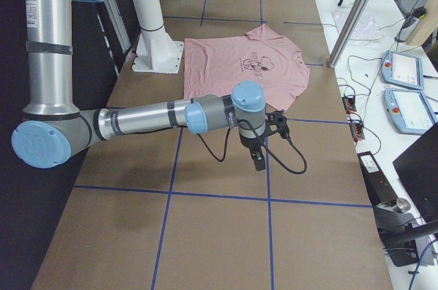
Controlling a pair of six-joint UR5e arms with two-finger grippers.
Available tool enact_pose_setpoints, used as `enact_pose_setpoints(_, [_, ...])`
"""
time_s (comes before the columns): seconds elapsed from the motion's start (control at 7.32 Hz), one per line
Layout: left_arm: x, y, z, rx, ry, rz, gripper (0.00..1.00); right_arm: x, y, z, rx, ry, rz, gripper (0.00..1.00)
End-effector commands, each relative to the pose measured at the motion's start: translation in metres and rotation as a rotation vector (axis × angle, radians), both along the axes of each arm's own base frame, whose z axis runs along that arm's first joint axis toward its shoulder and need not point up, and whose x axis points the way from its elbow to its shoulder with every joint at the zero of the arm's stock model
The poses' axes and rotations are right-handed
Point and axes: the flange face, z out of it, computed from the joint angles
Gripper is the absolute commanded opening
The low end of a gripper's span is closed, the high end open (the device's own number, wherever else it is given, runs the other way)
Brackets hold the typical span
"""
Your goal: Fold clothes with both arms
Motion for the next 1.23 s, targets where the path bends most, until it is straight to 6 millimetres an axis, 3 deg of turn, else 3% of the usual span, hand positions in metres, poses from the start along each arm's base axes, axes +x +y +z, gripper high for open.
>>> enact_pose_setpoints(0.0, [-0.001,-0.024,-0.045,0.23,-0.006,-0.003,1.0,-0.005,-0.022,-0.008,0.017,-0.056,0.0,1.0])
enact_pose_setpoints(0.14, [0.0,-0.034,-0.059,0.349,0.001,-0.004,1.0,-0.006,-0.025,-0.011,0.061,-0.077,0.011,1.0])
enact_pose_setpoints(0.27, [0.005,-0.037,-0.066,0.332,0.043,-0.052,1.0,-0.016,-0.028,-0.023,0.004,-0.118,0.088,1.0])
enact_pose_setpoints(0.41, [0.03,-0.041,-0.073,0.332,0.077,-0.04,1.0,-0.055,-0.043,-0.047,0.047,-0.142,0.058,1.0])
enact_pose_setpoints(0.55, [0.051,-0.043,-0.077,0.357,0.087,-0.006,1.0,-0.093,-0.069,-0.076,0.03,-0.173,0.052,1.0])
enact_pose_setpoints(0.68, [0.057,-0.046,-0.088,0.377,0.098,-0.003,1.0,-0.134,-0.098,-0.099,-0.023,-0.19,0.072,1.0])
enact_pose_setpoints(0.82, [0.086,-0.044,-0.096,0.408,0.114,0.046,1.0,-0.177,-0.119,-0.125,-0.053,-0.166,0.134,1.0])
enact_pose_setpoints(0.96, [0.117,-0.044,-0.092,0.396,0.121,0.1,1.0,-0.23,-0.127,-0.146,-0.048,-0.148,0.209,1.0])
enact_pose_setpoints(1.09, [0.124,-0.044,-0.094,0.399,0.125,0.11,1.0,-0.282,-0.131,-0.145,-0.044,-0.175,0.279,0.99])
